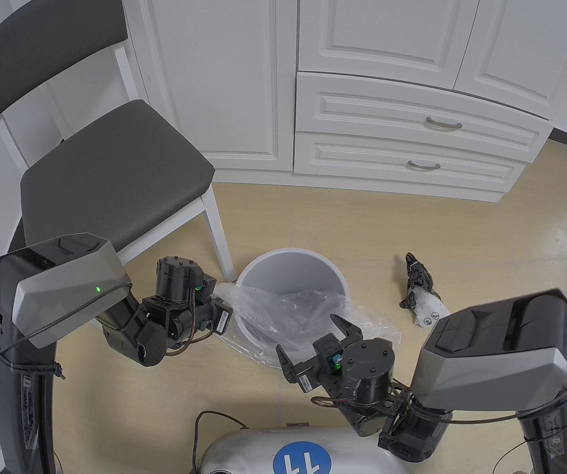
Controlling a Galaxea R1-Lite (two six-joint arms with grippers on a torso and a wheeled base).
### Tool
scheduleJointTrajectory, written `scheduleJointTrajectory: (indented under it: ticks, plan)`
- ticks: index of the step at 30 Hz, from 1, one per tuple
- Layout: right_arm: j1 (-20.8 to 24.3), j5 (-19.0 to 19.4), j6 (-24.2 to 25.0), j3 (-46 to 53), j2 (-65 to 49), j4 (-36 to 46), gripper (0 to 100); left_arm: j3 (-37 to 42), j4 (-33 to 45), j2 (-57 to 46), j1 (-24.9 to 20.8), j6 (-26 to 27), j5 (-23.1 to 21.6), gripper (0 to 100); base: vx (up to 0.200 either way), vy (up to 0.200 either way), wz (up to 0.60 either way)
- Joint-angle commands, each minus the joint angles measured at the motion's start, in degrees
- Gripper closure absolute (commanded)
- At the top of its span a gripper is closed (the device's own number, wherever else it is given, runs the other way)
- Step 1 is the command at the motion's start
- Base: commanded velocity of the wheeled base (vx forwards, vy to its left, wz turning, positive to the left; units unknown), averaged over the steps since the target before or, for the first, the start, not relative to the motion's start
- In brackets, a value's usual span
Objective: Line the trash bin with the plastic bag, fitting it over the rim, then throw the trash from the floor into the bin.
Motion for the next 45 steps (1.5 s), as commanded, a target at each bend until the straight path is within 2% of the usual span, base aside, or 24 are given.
scheduleJointTrajectory:
  ticks: [1,10,21,24,37,45]
  plan:
    - [1.49,-1.65,-0.32,-3.2,5.05,-1.07,0,-0.13,0.04,0.18,0.02,-0.01,0.01,100,0.0,0.0,0.0]
    - [2.37,-1.83,-0.32,-4.43,6.81,-1.07,0,-0.13,-0.04,0.18,0.02,-0.01,0.01,100,0.0,0.0,0.0]
    - [0.08,-3.06,-0.41,-11.46,10.68,-1.07,0,-0.05,-0.04,0.0,0.02,0.07,0.1,100,0.0,0.0,0.0]
    - [-2.29,-3.85,-1.82,-14.89,11.82,-1.07,0,-0.05,-0.04,0.0,0.02,-0.01,0.1,100,0.0,0.0,0.0]
    - [-8.53,-4.03,-5.51,-15.24,10.85,-1.07,0,-0.22,-0.04,-0.08,0.11,-0.01,0.1,100,0.0,0.0,0.0]
    - [-9.32,-3.06,-5.77,-11.19,7.86,-1.07,0,-0.22,-0.04,-0.08,0.11,-0.01,0.1,100,0.0,0.0,0.0]
